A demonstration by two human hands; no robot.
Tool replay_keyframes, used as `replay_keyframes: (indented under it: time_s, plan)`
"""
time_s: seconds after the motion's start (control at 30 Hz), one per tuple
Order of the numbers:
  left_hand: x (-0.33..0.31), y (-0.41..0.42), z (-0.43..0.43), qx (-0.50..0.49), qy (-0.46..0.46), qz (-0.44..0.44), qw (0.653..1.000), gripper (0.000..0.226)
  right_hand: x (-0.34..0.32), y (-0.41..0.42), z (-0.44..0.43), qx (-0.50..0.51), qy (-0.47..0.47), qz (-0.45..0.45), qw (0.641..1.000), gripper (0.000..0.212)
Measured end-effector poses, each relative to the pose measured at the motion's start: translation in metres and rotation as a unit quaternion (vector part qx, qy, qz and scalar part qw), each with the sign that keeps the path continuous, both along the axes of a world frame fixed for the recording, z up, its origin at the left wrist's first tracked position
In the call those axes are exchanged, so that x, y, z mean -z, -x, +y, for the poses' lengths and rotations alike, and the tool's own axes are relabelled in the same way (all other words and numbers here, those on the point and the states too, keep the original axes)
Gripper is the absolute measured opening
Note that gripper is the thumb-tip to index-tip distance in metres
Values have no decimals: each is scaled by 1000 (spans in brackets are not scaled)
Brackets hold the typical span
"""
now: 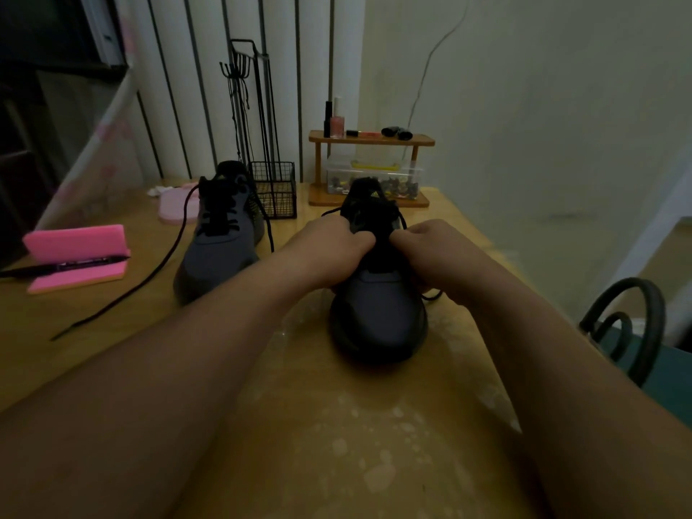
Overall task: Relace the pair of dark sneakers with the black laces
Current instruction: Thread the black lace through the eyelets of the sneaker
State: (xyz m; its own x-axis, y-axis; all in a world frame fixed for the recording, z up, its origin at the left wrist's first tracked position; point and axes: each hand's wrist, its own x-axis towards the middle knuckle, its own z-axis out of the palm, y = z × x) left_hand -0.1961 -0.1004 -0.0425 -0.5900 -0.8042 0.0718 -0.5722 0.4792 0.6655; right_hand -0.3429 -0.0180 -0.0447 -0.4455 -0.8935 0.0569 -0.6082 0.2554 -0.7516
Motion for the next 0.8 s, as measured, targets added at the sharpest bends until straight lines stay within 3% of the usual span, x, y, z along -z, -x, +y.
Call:
replay_keyframes:
  time_s: [0.1,0.23,0.43,0.5,0.63,0.8]
  plan:
    - [7,-6,3,-2,8,36,999,31,1,2,5,-22,-5,-26,999,34]
    - [19,-22,11,26,-70,71,995,38,-5,13,22,-81,-43,-107,990,36]
    - [7,-21,18,13,-44,-5,999,32,-4,10,22,-81,-102,-18,991,32]
    - [9,-19,18,13,-47,-22,999,35,-1,10,20,-57,-108,-40,992,45]
    - [21,-12,14,5,-110,55,992,40,8,14,15,-17,-124,-51,991,80]
    - [38,-4,2,-18,-39,51,998,35,15,9,5,-16,-112,-17,993,66]
